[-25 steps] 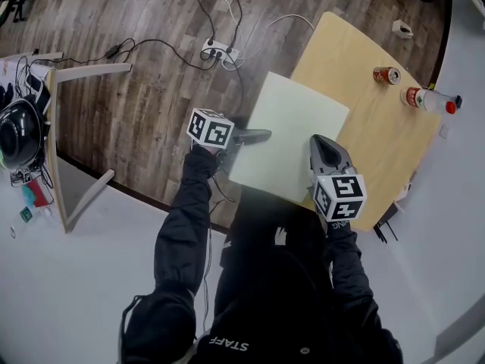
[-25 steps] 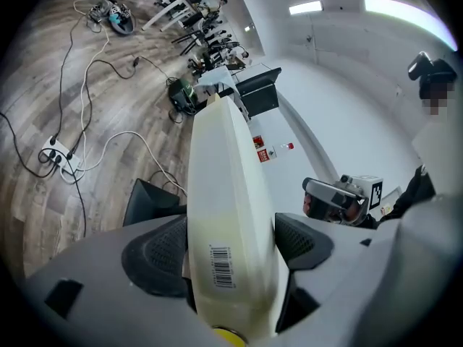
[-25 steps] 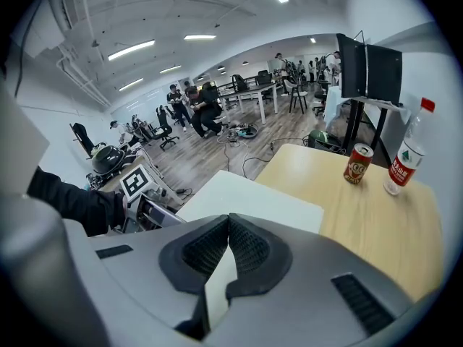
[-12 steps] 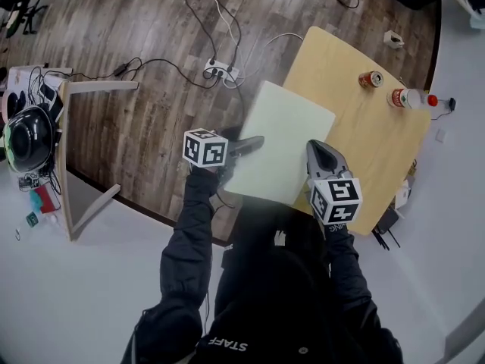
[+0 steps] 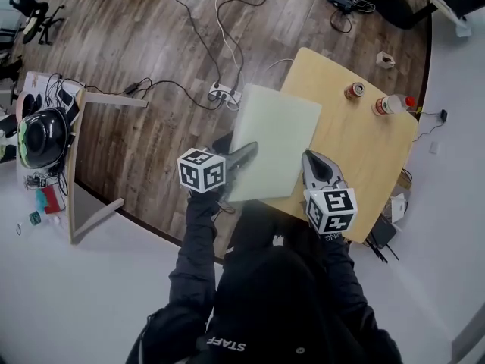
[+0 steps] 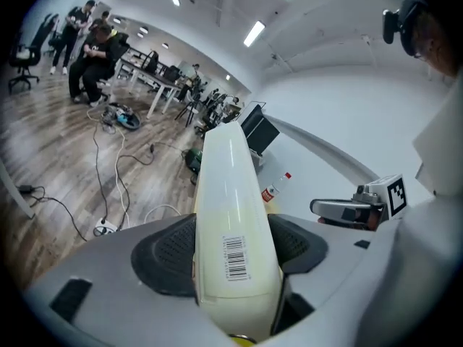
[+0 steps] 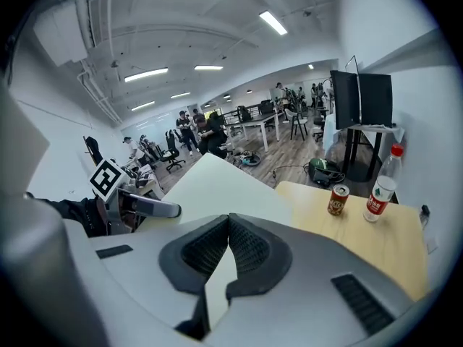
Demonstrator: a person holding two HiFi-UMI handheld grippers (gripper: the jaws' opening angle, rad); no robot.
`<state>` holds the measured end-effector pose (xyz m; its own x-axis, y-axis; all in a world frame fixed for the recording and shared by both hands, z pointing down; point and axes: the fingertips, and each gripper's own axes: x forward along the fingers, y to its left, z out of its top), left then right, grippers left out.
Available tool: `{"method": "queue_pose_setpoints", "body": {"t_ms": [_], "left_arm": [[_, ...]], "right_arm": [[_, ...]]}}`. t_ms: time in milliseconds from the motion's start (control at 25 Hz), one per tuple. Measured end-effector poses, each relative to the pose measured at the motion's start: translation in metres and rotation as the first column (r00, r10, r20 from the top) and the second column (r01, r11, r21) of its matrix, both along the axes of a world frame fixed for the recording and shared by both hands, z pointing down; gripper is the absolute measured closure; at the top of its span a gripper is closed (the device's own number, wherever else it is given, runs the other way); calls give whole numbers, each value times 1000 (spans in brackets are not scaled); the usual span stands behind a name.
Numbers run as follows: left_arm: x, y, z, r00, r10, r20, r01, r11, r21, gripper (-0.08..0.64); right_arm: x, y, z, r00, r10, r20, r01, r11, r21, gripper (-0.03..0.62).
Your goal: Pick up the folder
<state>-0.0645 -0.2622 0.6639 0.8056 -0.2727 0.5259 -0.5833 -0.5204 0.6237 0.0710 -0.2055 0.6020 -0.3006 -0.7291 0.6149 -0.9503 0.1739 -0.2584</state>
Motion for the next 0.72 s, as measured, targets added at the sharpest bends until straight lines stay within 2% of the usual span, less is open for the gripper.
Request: {"method": "queue_pose_setpoints", "body": {"t_ms": [120, 240, 400, 600, 720], "left_arm": [[1, -3, -47, 998, -60, 25, 57, 992, 116, 233], [7, 0, -93, 994, -95, 46, 82, 968, 236, 235], [13, 6, -152, 985, -163, 58, 130, 920, 370, 235], [19, 13, -210, 973, -231, 30, 191, 865, 463, 235], [19, 15, -239, 964, -266, 30, 210, 821, 531, 235]], "right_arm": [[4, 0, -34, 1000, 5, -10, -5, 998, 64, 569], [8, 0, -66, 1000, 12, -28, -8, 992, 125, 569], [10, -1, -113, 999, 20, -27, -13, 975, 222, 569], [14, 5, -170, 999, 15, -36, -2, 940, 340, 569], [15, 9, -198, 999, 19, -39, -2, 918, 396, 569]]}}
